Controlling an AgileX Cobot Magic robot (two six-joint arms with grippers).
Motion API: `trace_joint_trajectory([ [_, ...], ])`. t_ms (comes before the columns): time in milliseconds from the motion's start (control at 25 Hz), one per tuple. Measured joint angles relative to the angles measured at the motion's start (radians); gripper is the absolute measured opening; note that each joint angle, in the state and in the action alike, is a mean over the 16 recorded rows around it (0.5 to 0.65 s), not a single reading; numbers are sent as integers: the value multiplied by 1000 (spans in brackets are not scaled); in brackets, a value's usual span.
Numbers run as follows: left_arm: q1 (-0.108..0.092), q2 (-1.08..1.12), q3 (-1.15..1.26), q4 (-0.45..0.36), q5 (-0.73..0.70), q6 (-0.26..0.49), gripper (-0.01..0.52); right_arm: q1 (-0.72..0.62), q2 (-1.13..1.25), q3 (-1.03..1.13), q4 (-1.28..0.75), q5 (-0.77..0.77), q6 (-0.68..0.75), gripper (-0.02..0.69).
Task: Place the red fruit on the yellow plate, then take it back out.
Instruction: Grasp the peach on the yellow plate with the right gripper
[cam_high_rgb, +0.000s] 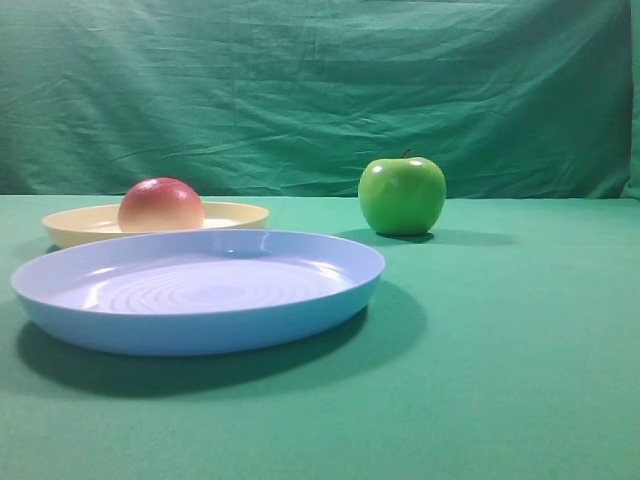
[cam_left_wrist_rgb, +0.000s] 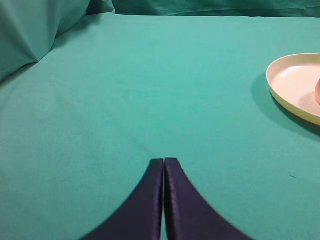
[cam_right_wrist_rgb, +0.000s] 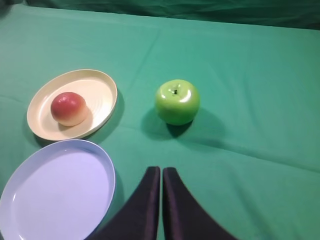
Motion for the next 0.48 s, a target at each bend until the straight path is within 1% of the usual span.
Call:
trace_joint_trajectory([
  [240, 0, 0, 0, 0, 0, 0, 0, 26, 88, -43, 2, -21, -45, 0],
  [480, 0, 0, 0, 0, 0, 0, 0, 77, 253, -175, 4, -7, -117, 0],
])
